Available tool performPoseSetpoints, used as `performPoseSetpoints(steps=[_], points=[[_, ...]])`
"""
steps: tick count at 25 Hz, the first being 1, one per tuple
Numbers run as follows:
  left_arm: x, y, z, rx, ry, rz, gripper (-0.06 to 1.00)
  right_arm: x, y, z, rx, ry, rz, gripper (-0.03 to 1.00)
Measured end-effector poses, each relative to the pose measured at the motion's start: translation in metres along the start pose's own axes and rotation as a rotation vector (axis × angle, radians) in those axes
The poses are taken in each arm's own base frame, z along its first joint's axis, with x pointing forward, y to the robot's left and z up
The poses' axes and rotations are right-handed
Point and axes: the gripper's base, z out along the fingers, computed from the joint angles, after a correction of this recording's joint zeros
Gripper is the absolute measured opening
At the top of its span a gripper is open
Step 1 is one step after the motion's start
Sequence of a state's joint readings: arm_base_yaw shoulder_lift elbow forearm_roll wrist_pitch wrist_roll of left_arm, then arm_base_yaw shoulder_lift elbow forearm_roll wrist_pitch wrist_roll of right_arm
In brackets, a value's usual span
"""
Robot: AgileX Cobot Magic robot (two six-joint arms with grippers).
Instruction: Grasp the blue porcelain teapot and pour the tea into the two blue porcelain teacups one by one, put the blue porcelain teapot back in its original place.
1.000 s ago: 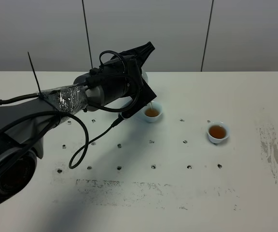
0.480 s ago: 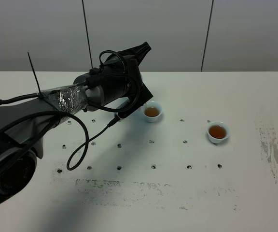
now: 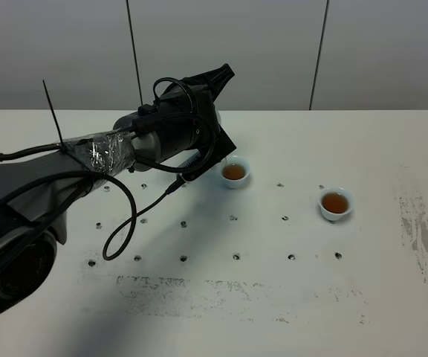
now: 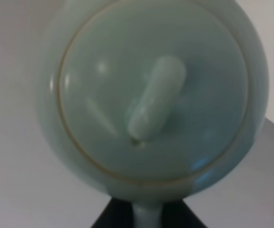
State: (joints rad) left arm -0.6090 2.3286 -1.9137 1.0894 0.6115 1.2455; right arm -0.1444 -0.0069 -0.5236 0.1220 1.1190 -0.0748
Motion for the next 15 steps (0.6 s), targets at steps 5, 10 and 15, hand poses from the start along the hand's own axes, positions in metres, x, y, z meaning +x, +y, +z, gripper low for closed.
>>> performPoseSetpoints(steps=[5,10,15], points=[[0.0007,0.0003,0.0,-0.004,0.008,0.01,0.1,0.0,0.0,0.0,0.0,0.0,0.0,0.4],[0.0009,0.0005,0.0,-0.005,0.01,0.013,0.1,0.0,0.0,0.0,0.0,0.0,0.0,0.4],[0.0009,0.0006,0.0,-0.007,0.009,0.013,0.1,0.0,0.0,0.0,0.0,0.0,0.0,0.4]])
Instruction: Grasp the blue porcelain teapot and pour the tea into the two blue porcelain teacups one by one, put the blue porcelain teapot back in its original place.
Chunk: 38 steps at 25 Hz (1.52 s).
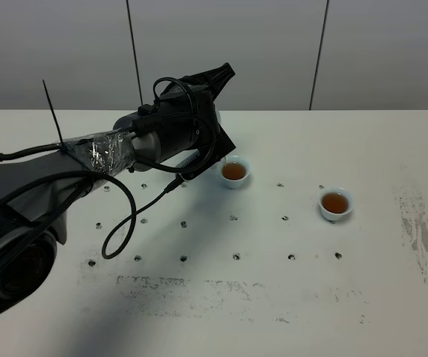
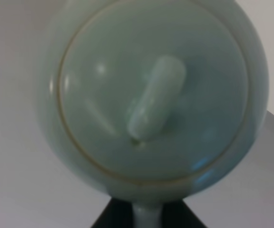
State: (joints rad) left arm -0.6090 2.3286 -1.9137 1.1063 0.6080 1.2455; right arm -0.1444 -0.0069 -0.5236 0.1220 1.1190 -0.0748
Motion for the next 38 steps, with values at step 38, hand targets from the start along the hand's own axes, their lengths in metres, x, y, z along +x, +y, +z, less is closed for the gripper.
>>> performPoseSetpoints(steps=[38], points=[[0.044,-0.022,-0.044,0.171,-0.375,-0.664,0.1,0.0,0.0,0.0,0.0,0.0,0.0,0.4]])
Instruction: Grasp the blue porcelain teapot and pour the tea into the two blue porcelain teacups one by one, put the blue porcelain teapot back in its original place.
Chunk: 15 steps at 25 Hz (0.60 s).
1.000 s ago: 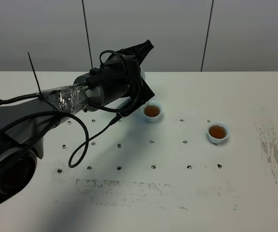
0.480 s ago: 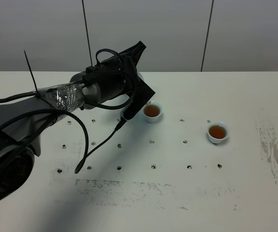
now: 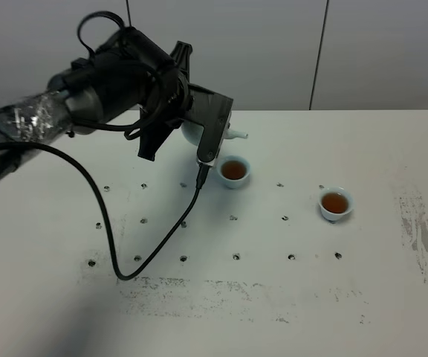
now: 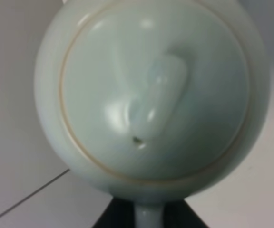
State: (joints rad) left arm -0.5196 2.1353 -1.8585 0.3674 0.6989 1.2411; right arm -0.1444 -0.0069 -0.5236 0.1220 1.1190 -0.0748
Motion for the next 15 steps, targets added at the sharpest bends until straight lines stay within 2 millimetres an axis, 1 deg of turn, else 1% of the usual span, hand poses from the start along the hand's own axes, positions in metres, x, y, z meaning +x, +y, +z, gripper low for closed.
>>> performPoseSetpoints(steps=[2,4,11,15], points=[[0.005,-0.005,-0.015,0.024,-0.047,-0.068,0.1,0.0,0.0,0.0,0.0,0.0,0.0,0.4],[0.009,-0.017,-0.025,0.073,-0.089,-0.154,0.1,0.0,0.0,0.0,0.0,0.0,0.0,0.4],[0.023,-0.07,-0.03,0.257,-0.16,-0.534,0.1,0.0,0.0,0.0,-0.001,0.0,0.0,0.4],[0.024,-0.086,-0.026,0.327,-0.172,-0.742,0.1,0.0,0.0,0.0,-0.001,0.0,0.0,0.4]])
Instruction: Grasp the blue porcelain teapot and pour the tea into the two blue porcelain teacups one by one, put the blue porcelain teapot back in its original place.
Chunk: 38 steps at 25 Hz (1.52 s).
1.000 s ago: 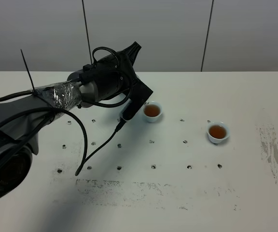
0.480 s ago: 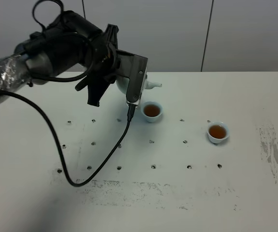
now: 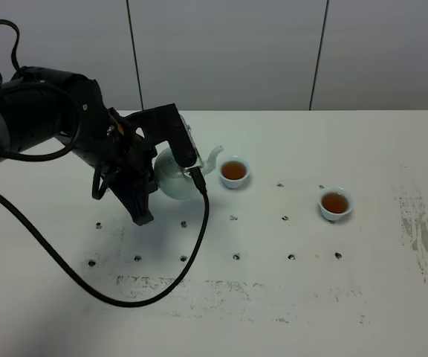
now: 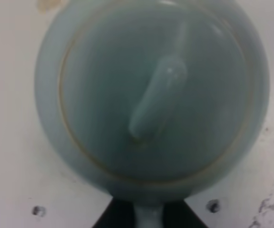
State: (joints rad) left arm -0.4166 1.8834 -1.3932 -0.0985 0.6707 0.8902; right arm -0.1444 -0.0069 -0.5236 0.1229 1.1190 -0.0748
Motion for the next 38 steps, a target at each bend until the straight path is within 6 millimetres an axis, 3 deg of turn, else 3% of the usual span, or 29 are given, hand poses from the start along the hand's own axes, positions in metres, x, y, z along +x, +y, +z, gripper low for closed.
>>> performPoseSetpoints(steps=[8,25,34,38], points=[[0.005,0.001,0.03,0.022,0.002,-0.174,0.1,0.0,0.0,0.0,0.0,0.0,0.0,0.4],[0.011,-0.004,0.085,0.057,0.013,-0.236,0.1,0.0,0.0,0.0,0.0,0.0,0.0,0.4],[0.008,-0.004,0.084,0.048,0.004,-0.232,0.1,0.0,0.0,0.0,0.0,-0.001,0.0,0.4],[0.003,-0.005,0.059,0.05,-0.009,-0.219,0.1,0.0,0.0,0.0,0.0,0.0,0.0,0.4]])
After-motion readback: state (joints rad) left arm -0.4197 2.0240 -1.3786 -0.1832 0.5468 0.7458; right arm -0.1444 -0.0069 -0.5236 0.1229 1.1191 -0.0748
